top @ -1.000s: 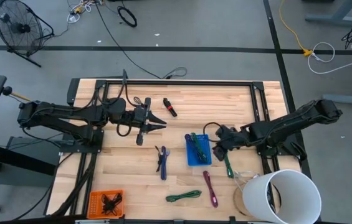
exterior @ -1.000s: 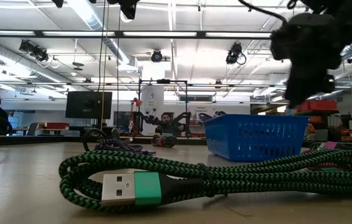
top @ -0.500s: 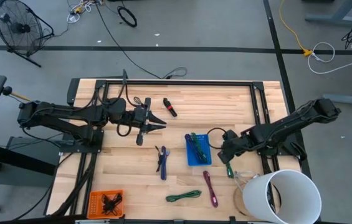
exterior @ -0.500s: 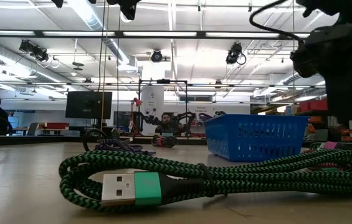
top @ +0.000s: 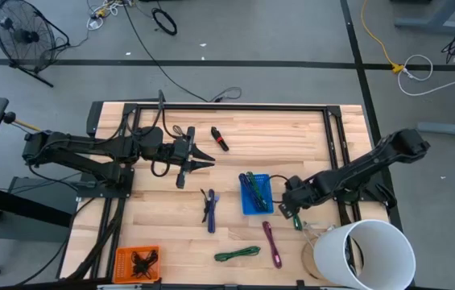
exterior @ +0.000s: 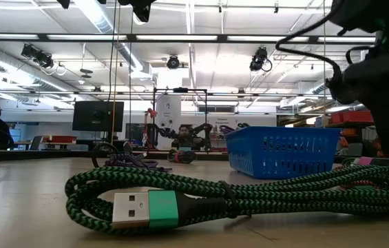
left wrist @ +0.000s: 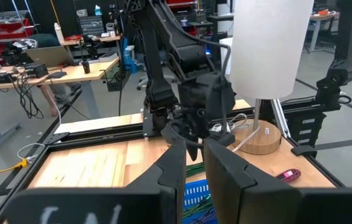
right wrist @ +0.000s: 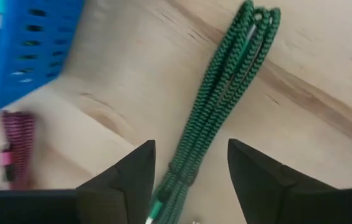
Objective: Pick & Place USB Port
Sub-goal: Put the black and green charger cable into the blue bin
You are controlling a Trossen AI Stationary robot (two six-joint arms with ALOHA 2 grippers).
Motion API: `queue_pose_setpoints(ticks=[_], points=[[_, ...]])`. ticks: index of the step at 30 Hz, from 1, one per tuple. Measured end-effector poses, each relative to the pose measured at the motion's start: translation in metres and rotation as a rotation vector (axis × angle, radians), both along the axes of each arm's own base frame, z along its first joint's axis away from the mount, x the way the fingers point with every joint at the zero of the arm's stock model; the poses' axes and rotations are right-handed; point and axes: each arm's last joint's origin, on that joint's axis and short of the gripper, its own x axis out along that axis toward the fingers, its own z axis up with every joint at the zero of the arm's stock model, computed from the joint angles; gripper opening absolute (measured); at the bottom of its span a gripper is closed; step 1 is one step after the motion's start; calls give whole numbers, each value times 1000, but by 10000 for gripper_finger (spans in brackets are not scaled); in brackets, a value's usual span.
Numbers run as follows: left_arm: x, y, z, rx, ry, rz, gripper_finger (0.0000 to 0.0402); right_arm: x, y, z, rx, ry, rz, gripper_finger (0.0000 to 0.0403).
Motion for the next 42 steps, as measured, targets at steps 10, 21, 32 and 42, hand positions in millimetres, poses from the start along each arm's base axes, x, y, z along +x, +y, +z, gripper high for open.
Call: queue_pose_setpoints(ticks=[10, 21, 32, 42], points=[[0, 0, -1, 0, 10, 0, 62, 8, 4, -23, -18, 87, 74, 191], [0, 0, -2, -1, 17, 0, 62, -1, -9, -23, -159, 161, 33, 15], [0, 0, -4, 0, 37, 8, 62, -5, -20, 40, -199, -193, 65, 7], [0, 0, -4, -1, 42, 8, 62, 25, -13, 94, -328, -739, 224, 6]])
